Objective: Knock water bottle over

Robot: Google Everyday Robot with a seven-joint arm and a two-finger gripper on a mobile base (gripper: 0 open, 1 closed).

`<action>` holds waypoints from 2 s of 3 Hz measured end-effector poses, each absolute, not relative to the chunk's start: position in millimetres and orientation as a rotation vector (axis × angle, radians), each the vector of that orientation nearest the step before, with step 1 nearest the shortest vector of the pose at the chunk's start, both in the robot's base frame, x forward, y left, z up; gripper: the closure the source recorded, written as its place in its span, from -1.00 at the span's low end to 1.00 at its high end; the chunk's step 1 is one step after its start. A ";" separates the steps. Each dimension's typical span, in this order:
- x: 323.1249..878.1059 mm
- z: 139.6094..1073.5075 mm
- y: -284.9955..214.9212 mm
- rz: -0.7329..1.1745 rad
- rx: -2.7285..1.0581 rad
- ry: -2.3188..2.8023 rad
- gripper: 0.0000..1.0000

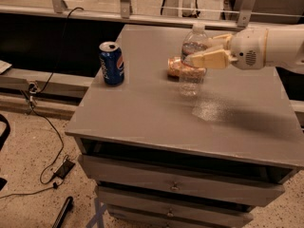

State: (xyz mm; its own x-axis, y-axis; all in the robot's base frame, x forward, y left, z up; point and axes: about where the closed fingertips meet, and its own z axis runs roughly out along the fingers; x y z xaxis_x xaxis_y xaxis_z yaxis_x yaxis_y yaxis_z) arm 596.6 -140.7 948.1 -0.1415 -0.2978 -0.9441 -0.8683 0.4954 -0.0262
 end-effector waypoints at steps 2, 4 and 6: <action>584.9 984.2 -174.9 0.474 -1.149 1.805 1.00; 552.5 982.4 -149.1 0.047 -1.723 1.812 1.00; 557.5 974.2 -159.0 -0.056 -1.800 1.833 1.00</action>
Offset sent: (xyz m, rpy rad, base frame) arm -0.0203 -0.0748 0.0470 -0.6437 0.0028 -0.0099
